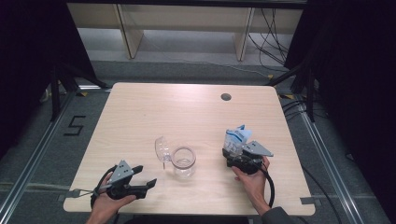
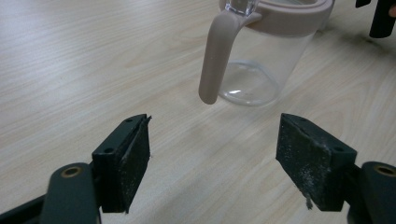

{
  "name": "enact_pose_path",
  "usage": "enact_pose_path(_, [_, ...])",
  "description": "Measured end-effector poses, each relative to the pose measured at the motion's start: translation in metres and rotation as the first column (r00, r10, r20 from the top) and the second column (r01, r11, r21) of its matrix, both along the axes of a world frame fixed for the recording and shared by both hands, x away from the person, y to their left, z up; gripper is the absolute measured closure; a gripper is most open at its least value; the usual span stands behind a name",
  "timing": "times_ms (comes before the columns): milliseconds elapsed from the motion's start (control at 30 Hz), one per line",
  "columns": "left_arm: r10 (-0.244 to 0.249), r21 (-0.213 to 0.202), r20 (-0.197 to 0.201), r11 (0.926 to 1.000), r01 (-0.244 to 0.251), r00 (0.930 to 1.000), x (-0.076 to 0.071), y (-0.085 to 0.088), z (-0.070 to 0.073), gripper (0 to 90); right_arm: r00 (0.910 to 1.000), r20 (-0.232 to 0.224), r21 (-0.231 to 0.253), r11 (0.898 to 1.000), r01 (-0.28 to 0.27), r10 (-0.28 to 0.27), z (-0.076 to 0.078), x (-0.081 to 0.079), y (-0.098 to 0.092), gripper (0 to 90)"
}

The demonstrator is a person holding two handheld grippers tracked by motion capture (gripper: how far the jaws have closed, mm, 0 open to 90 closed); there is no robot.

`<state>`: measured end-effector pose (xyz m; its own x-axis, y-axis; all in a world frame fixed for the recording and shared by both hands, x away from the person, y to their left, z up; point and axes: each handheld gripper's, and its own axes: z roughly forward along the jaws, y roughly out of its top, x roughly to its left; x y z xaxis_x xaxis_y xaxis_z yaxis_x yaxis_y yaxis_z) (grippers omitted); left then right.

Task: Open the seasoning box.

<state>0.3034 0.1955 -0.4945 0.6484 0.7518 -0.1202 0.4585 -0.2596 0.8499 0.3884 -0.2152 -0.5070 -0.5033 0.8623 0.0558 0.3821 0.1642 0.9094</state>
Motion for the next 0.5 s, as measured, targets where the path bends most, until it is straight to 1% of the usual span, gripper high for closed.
enact_pose_path(33, [0.005,-0.003,-0.008,1.0,-0.005,1.0,-0.0005,-0.0001,-0.0001,24.6,1.0,0.001,0.001,1.0,-0.003,0.003,-0.0003,0.0003,-0.0001,25.1])
enact_pose_path(67, [0.004,-0.004,-0.013,1.0,-0.004,0.9999,-0.0012,0.0002,-0.0003,24.4,0.9998,0.019,-0.013,1.0,0.004,-0.004,-0.0005,0.0007,-0.0005,25.2])
enact_pose_path(100, [0.0,-0.003,-0.013,1.0,0.0,0.9999,-0.0026,0.0012,-0.0008,24.4,0.9998,0.004,0.0,1.0,0.018,-0.018,-0.0028,0.0009,0.0013,25.4])
enact_pose_path(133, [0.0,-0.003,-0.013,1.0,0.0,0.9999,-0.0026,0.0012,-0.0008,24.4,0.9998,0.004,0.0,1.0,0.018,-0.018,-0.0028,0.0009,0.0013,25.4])
enact_pose_path(167, [0.012,-0.012,-0.027,0.9998,-0.013,0.9996,-0.0049,0.0012,-0.0015,24.3,0.9997,0.022,-0.009,1.0,0.006,-0.006,-0.0047,0.0036,0.001,26.0])
enact_pose_path(200, [0.012,-0.012,-0.027,0.9998,-0.013,0.9996,-0.0049,0.0012,-0.0015,24.3,0.9997,0.022,-0.009,1.0,0.006,-0.006,-0.0047,0.0036,0.001,26.0])
enact_pose_path(233, [0.014,-0.006,-0.029,0.9999,-0.014,0.9995,-0.0062,0.0017,-0.001,24.3,0.9996,0.026,-0.019,1.0,0.007,-0.007,-0.0053,0.0042,0.0008,26.6])
enact_pose_path(267, [0.009,-0.01,-0.028,0.9999,-0.009,0.9996,-0.0061,0.0019,-0.0014,24.4,0.9996,0.022,-0.005,1.0,0.016,-0.016,-0.0056,0.0036,0.002,26.8])
enact_pose_path(333, [0.012,-0.007,-0.029,0.9999,-0.012,0.9995,-0.0061,0.0019,-0.0012,24.3,0.9995,0.032,-0.016,1.0,0.003,-0.002,-0.0056,0.0053,0.0002,27.5])
enact_pose_path(367, [0.008,-0.014,-0.021,0.9999,-0.008,0.9997,-0.0047,0.002,-0.0018,24.4,0.9997,0.021,0.0,1.0,0.008,-0.008,-0.0055,0.0043,0.0005,27.6])
enact_pose_path(433, [0.008,-0.015,-0.021,0.9999,-0.008,0.9997,-0.0045,0.002,-0.0019,24.4,0.9996,0.026,-0.006,1.0,0.007,-0.007,-0.0057,0.0047,0.0002,28.2])
enact_pose_path(467, [0.006,-0.01,-0.021,0.9999,-0.006,0.9998,-0.0043,0.0027,-0.0018,24.4,0.9995,0.031,-0.015,1.0,0.012,-0.011,-0.0062,0.0047,0.0002,31.2])
enact_pose_path(500, [0.006,-0.01,-0.021,0.9999,-0.006,0.9998,-0.0043,0.0027,-0.0018,24.4,0.9995,0.031,-0.015,1.0,0.012,-0.011,-0.0062,0.0047,0.0002,31.2])
